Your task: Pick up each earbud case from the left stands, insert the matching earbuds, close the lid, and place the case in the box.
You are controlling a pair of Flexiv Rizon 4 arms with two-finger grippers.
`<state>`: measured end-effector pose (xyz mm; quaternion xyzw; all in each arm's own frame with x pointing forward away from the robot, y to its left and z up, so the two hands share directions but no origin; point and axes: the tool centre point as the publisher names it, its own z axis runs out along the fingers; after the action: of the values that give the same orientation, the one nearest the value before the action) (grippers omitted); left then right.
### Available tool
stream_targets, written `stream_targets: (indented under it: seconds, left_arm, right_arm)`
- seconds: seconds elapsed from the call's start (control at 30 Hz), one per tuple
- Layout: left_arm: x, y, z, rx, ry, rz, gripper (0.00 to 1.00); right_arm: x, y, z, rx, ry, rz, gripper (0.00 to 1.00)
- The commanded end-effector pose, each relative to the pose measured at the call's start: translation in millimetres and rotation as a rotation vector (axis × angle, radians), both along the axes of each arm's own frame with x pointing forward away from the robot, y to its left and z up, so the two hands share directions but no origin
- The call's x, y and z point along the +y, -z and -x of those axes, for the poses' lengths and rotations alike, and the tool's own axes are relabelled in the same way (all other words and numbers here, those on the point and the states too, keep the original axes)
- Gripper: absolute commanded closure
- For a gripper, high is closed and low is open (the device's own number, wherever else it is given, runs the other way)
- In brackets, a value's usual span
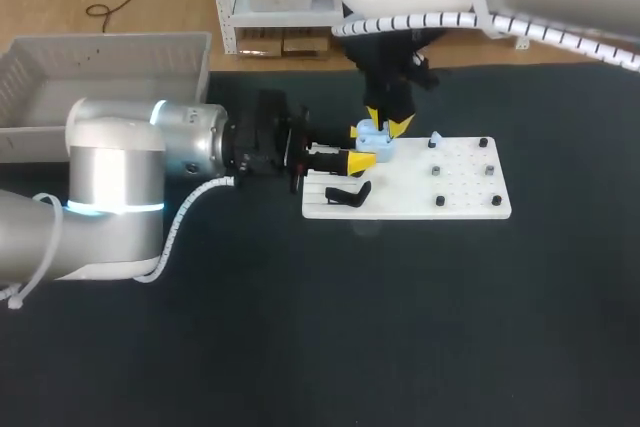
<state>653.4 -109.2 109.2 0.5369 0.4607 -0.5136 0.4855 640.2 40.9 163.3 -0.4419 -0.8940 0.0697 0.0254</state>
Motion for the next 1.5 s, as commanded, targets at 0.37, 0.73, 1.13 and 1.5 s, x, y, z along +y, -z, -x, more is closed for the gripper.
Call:
stream_targets:
  seconds: [0.37,0.73,1.13,1.5]
  left_arm:
    - [-0.9,0.5,0.8,-0.001,-0.005,0.0,1.0]
    - [-0.9,0.5,0.8,-0.001,-0.005,0.0,1.0]
    - [-0.9,0.5,0.8,-0.001,-0.005,0.0,1.0]
    - [-0.9,0.5,0.8,-0.001,-0.005,0.0,1.0]
  right_arm:
    - [12.8,3.9,-0.6,-0.008,0.026,0.035,1.0]
    - [12.8,9.1,-4.9,0.002,0.027,0.053,1.0]
    - [10.2,11.1,-9.8,0.004,0.031,0.062,1.0]
    - [4.8,16.2,-12.3,0.021,0.051,0.075,1.0]
